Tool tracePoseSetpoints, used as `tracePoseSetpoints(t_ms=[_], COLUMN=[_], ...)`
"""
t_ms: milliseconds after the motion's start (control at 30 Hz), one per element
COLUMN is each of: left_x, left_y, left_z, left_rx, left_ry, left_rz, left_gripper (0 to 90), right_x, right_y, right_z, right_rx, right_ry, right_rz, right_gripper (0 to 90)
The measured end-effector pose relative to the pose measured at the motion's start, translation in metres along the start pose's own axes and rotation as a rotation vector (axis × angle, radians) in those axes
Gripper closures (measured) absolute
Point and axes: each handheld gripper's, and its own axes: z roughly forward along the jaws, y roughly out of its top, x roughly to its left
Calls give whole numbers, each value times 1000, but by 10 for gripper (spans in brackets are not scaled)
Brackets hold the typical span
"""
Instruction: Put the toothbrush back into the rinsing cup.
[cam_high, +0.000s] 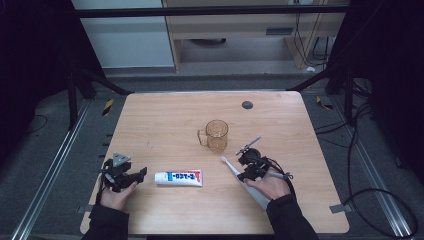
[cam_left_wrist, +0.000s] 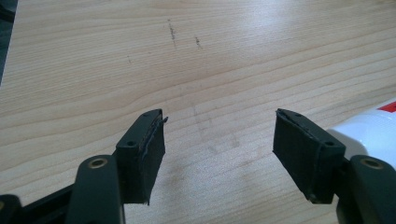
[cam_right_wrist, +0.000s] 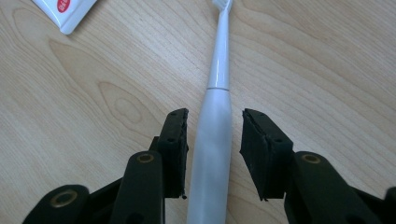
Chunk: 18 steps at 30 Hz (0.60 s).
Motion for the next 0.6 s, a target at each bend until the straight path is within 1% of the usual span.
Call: tracePoseSetpoints(t_ms=[233,267,300,467,600], left_x=[0,0,0,0,0], left_y=[0,0,0,0,0], left_z=[0,0,0,1,1], left_rx=[1,2,4,5,7], left_ry=[0,0,0,0,0], left_rz=[0,0,1,1,2], left_gripper=[330,330,330,330,330], right_x=[-2,-2,-2,-2,-2], right_y=[-1,-1,-1,-1,-1], right_z=[9,9,12,16,20], right_rx=[33,37,43,52,69], right_ry=[-8,-6,-8,-2,5], right_rz=[0,7,-2,7,15], right_gripper=[609,608,608,608,610])
